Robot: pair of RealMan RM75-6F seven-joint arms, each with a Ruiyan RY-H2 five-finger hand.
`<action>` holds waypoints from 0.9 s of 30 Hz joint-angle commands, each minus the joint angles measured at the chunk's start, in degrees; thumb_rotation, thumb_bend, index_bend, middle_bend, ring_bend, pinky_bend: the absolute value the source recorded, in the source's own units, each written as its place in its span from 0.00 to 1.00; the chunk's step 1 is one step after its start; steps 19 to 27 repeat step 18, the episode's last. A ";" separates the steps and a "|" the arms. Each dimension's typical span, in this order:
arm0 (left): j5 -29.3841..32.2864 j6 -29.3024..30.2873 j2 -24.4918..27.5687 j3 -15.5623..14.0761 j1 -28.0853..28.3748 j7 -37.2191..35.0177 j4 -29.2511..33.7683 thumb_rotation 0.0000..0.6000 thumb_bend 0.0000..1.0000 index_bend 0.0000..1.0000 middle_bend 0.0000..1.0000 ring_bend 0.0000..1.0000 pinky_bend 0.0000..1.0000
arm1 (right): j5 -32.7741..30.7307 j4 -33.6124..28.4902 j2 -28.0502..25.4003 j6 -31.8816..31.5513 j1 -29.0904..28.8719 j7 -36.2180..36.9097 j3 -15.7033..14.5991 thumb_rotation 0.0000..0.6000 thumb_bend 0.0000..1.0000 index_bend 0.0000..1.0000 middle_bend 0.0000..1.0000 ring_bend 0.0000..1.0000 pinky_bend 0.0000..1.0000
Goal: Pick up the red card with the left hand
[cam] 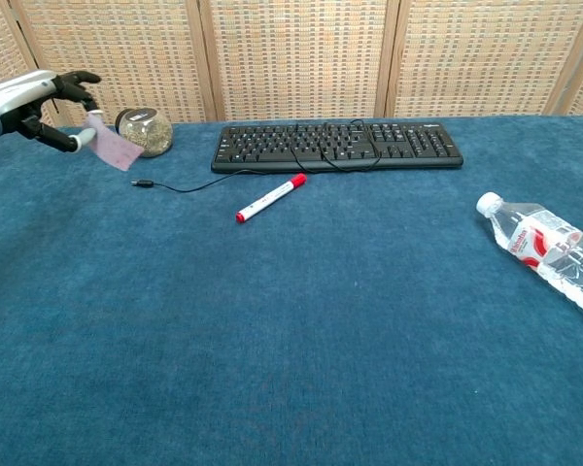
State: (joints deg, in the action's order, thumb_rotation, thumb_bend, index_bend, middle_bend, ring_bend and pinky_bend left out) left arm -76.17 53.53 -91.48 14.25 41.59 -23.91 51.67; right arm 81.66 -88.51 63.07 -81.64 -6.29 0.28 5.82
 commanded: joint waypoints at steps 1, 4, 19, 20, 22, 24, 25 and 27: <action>-4.78 4.28 4.99 -2.06 -2.09 -7.36 11.29 1.00 0.52 0.69 0.00 0.00 0.00 | 0.13 -0.07 -0.01 -0.10 0.01 -0.04 -0.03 1.00 0.00 0.00 0.00 0.00 0.00; -6.74 4.57 6.98 -3.35 -2.49 -10.97 17.60 1.00 0.52 0.69 0.00 0.00 0.00 | 0.29 -0.14 -0.06 -0.31 0.08 0.03 -0.06 1.00 0.00 0.00 0.00 0.00 0.00; -10.91 -3.49 7.66 -8.83 0.34 -29.23 34.51 1.00 0.53 0.70 0.00 0.00 0.00 | 0.79 -0.14 -0.70 -1.23 0.66 1.67 -0.17 1.00 0.00 0.00 0.00 0.00 0.00; -10.91 -3.49 7.66 -8.83 0.34 -29.23 34.51 1.00 0.53 0.70 0.00 0.00 0.00 | 0.79 -0.14 -0.70 -1.23 0.66 1.67 -0.17 1.00 0.00 0.00 0.00 0.00 0.00; -10.91 -3.49 7.66 -8.83 0.34 -29.23 34.51 1.00 0.53 0.70 0.00 0.00 0.00 | 0.79 -0.14 -0.70 -1.23 0.66 1.67 -0.17 1.00 0.00 0.00 0.00 0.00 0.00; -10.91 -3.49 7.66 -8.83 0.34 -29.23 34.51 1.00 0.53 0.70 0.00 0.00 0.00 | 0.79 -0.14 -0.70 -1.23 0.66 1.67 -0.17 1.00 0.00 0.00 0.00 0.00 0.00; -10.91 -3.49 7.66 -8.83 0.34 -29.23 34.51 1.00 0.53 0.70 0.00 0.00 0.00 | 0.79 -0.14 -0.70 -1.23 0.66 1.67 -0.17 1.00 0.00 0.00 0.00 0.00 0.00; -10.91 -3.49 7.66 -8.83 0.34 -29.23 34.51 1.00 0.53 0.70 0.00 0.00 0.00 | 0.79 -0.14 -0.70 -1.23 0.66 1.67 -0.17 1.00 0.00 0.00 0.00 0.00 0.00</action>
